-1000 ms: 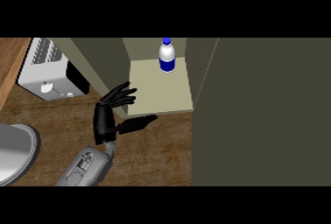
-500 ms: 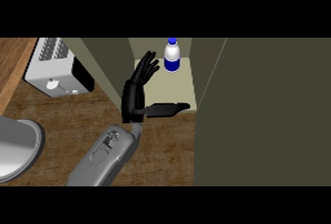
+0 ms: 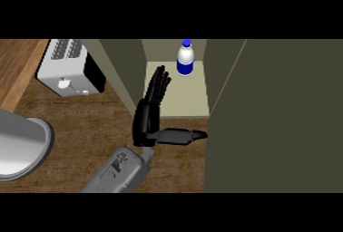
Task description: Pick up the bottled water, place it into the cabinet and close the cabinet
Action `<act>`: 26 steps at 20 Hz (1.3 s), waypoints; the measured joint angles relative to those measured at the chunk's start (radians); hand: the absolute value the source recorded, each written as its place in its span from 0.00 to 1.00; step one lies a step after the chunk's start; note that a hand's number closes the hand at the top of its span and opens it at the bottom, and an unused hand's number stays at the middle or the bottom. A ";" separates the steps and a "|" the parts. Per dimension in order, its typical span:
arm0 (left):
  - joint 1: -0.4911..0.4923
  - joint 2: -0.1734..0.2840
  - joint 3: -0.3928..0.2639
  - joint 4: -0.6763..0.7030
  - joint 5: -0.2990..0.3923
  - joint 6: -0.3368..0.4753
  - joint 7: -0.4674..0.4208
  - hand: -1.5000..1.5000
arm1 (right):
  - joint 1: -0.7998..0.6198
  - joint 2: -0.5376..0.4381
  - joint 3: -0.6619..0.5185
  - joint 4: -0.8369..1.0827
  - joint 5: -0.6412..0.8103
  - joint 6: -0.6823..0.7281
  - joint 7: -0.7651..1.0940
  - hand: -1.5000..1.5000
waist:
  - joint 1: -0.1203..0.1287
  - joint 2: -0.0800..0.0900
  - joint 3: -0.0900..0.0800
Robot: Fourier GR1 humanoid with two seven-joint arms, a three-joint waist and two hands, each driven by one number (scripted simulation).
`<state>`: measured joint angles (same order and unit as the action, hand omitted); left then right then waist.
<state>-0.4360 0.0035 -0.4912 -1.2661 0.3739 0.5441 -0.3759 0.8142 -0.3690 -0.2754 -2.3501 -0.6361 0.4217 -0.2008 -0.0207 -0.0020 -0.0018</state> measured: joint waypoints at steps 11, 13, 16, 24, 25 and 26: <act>0.285 0.061 -0.123 -0.217 0.021 -0.106 -0.056 1.00 | 0.004 0.007 0.019 -0.004 -0.003 0.039 0.020 1.00 | 0.013 -0.002 0.000; 0.338 0.086 -0.149 -0.261 0.014 -0.124 -0.068 1.00 | -0.003 -0.007 0.022 -0.004 -0.003 0.052 0.027 1.00 | 0.016 -0.002 0.000; 0.405 0.147 -0.158 -0.341 0.023 -0.155 -0.057 1.00 | 0.026 -0.019 0.035 -0.003 -0.002 0.105 0.024 1.00 | 0.014 -0.004 0.000; 0.524 0.314 -0.093 -0.480 0.058 -0.234 -0.048 1.00 | 0.031 -0.064 0.117 -0.007 0.008 0.175 0.054 1.00 | 0.018 -0.004 -0.001; 0.539 0.333 -0.081 -0.491 0.065 -0.246 -0.054 1.00 | 0.037 -0.072 0.129 -0.008 0.010 0.190 0.054 1.00 | 0.017 -0.004 -0.001; 0.551 0.359 -0.061 -0.502 0.077 -0.264 -0.057 1.00 | 0.030 -0.076 0.144 -0.008 0.013 0.199 0.056 1.00 | 0.019 -0.005 -0.001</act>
<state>0.1146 0.3621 -0.5526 -1.7686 0.4511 0.2801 -0.4331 0.8442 -0.4452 -0.1316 -2.3584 -0.6231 0.6202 -0.1447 -0.0017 -0.0065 -0.0030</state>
